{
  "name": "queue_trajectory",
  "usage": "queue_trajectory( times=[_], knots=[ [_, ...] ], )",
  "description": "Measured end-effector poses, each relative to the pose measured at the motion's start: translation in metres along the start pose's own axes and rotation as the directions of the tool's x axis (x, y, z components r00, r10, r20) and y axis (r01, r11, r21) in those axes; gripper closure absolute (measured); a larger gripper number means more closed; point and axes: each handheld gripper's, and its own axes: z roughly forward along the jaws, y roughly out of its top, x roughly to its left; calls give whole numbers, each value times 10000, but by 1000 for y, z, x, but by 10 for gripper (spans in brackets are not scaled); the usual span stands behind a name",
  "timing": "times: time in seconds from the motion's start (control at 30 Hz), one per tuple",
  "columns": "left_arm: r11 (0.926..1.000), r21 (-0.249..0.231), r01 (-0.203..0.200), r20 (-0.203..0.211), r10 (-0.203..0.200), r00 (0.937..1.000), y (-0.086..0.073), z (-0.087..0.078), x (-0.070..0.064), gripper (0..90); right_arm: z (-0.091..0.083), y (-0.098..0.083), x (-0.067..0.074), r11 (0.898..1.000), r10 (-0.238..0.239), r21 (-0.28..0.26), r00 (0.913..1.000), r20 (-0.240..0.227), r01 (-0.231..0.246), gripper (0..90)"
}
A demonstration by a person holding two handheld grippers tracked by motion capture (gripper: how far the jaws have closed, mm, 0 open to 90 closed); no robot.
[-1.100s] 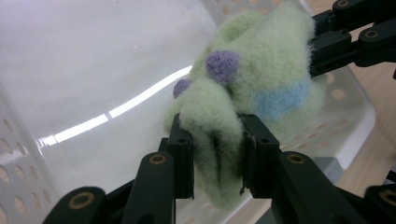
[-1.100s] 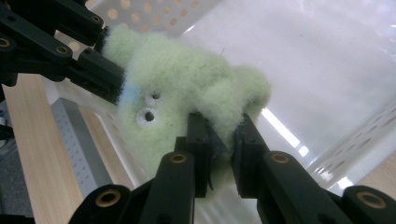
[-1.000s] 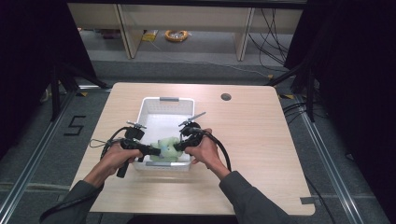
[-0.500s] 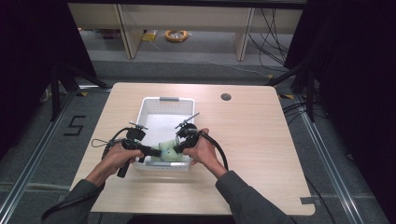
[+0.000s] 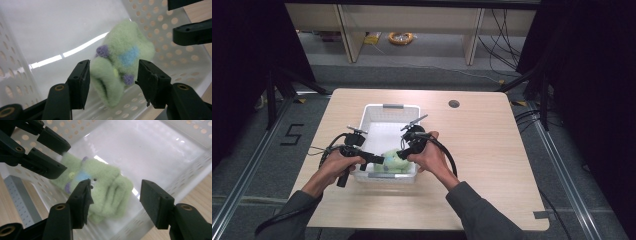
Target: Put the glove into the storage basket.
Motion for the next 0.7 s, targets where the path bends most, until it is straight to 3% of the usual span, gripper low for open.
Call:
queue_trajectory(
  times=[0.17, 0.23, 0.27, 0.3, 0.33, 0.37, 0.43, 0.5, 0.6, 0.63, 0.67, 0.7],
  knots=[
    [9991, -395, 131, 71, -129, 9999, 3, -6, -2, 411, -12, -3, -4, 9988, -73, -481, 9999, -138, 66, 416],
    [9994, -325, 68, 92, -65, 9999, 3, -6, -4, 409, -17, -5, -5, 9986, -188, -505, 9997, -131, 181, 413],
    [9997, -198, -116, 50, 117, 9999, 3, -7, -4, 404, -20, -5, -4, 9995, 3, -321, 10000, -37, -4, 410],
    [9993, -365, 18, 44, -17, 10000, 3, -7, -7, 398, -22, -6, -5, 9987, -230, -457, 9997, 7, 230, 408],
    [9995, -299, -112, 98, 115, 9999, 4, -9, -8, 393, -23, -7, -5, 9979, -254, -605, 9996, -117, 246, 407],
    [9991, -424, -94, 108, 98, 9999, 3, -9, -10, 390, -25, -8, -6, 9979, -230, -604, 9997, 16, 231, 405],
    [9982, -550, -239, 58, 243, 9997, 3, -12, -15, 386, -29, -9, -7, 9971, -337, -691, 9993, -143, 326, 395],
    [9972, -654, -366, 20, 368, 9993, 3, -15, -20, 374, -33, -12, -6, 9974, -145, -704, 9998, -136, 135, 387],
    [9942, -1009, -363, 323, 397, 9987, -1, -21, -31, 354, -40, -18, -9, 9946, -268, -1003, 9995, -139, 253, 377],
    [9924, -1173, -360, 426, 412, 9982, -3, -23, -36, 350, -44, -20, -9, 9949, 11, -1007, 9999, -130, -24, 376],
    [9916, -1151, -588, 447, 643, 9969, -5, -26, -39, 345, -47, -22, -10, 9932, -124, -1158, 9995, -304, 88, 375],
    [9895, -1368, -462, 542, 540, 9971, -7, -26, -44, 343, -49, -25, -12, 9910, -290, -1320, 9988, -403, 235, 374]
  ],
)
